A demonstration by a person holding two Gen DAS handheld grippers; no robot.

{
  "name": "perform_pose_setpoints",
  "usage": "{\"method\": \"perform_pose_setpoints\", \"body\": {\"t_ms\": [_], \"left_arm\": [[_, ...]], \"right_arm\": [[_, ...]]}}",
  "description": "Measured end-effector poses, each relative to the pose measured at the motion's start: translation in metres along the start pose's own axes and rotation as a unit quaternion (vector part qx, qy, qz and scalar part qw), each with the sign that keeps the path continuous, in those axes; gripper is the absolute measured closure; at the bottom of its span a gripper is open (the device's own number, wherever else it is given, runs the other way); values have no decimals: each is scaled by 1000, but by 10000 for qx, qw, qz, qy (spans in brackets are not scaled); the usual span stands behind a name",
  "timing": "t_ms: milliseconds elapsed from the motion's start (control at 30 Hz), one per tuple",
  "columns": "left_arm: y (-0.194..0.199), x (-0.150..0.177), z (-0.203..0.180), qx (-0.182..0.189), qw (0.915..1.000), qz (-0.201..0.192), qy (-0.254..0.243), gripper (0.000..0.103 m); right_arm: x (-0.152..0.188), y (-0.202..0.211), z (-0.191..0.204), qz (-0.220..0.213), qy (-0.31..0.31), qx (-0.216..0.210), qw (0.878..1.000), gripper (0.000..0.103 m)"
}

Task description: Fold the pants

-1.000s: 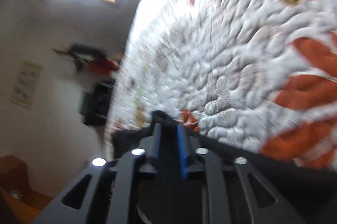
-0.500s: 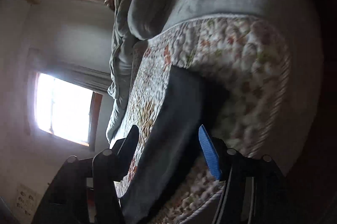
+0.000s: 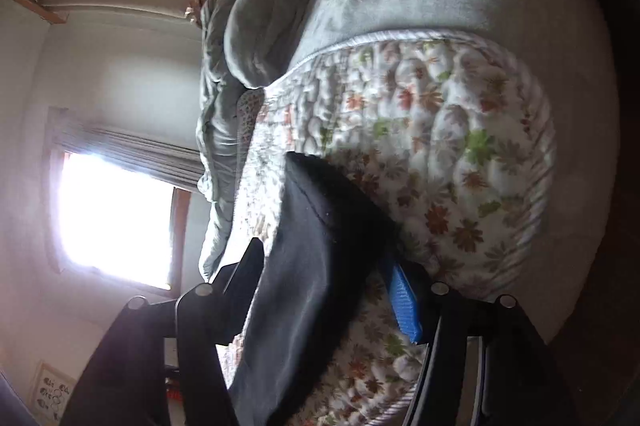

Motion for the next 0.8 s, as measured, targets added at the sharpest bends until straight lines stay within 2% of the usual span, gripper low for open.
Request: {"method": "perform_pose_setpoints", "body": {"t_ms": [67, 167, 300, 367, 400, 433, 467, 667, 800], "left_arm": [[-23, -4, -19, 120, 9998, 54, -170, 3], [-50, -6, -40, 219, 9992, 208, -270, 3], [-72, 0, -55, -61, 9973, 490, -546, 3], [-80, 6, -57, -148, 9958, 671, -612, 3], [-82, 9, -57, -172, 9952, 714, -646, 3], [-81, 12, -54, -197, 9948, 747, -666, 3], [-80, 14, -53, -218, 9945, 771, -670, 3], [-84, 18, -49, -309, 9938, 848, -648, 3], [-85, 18, -49, -335, 9933, 895, -649, 3]], "right_arm": [[3, 3, 6, 31, 93, -137, 9999, 43], [4, -5, 1, 87, 148, 9, 9999, 43], [6, -9, -2, 64, 235, 101, 9997, 52], [8, -12, 4, 75, 404, 238, 9989, 73], [10, -13, 9, 87, 511, 310, 9982, 78], [12, -13, 14, 53, 638, 380, 9972, 88], [13, -12, 18, 45, 709, 386, 9967, 91], [33, -3, 64, -90, 1281, 524, 9903, 92], [55, 6, 103, -219, 1798, 559, 9819, 93]]}}
Point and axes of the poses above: each gripper's, at about its wrist camera, not at the fingertips, and y roughly against the way its jaws point, z to its left, x to its underside, the point moved 1 cm from there along -y, roughly the way its jaws point, and after that the axes turned 14 degrees about -y, right-handed, at the moved point
